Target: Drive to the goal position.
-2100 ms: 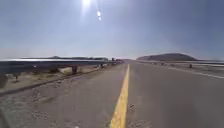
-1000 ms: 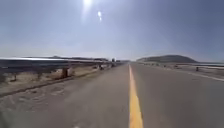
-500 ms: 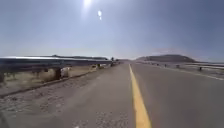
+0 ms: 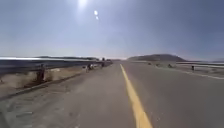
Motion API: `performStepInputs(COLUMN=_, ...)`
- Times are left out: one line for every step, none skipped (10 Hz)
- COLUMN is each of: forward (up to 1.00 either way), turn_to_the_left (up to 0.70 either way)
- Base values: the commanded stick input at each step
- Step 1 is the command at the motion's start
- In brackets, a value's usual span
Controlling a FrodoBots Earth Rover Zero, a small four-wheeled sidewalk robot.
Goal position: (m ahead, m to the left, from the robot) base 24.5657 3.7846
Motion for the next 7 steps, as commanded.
performStepInputs(forward=0.85, turn_to_the_left=0.0)
performStepInputs(forward=0.85, turn_to_the_left=0.0)
performStepInputs(forward=0.85, turn_to_the_left=0.0)
performStepInputs(forward=0.85, turn_to_the_left=0.0)
performStepInputs(forward=0.85, turn_to_the_left=0.0)
performStepInputs(forward=0.85, turn_to_the_left=0.0)
performStepInputs(forward=0.85, turn_to_the_left=0.0)
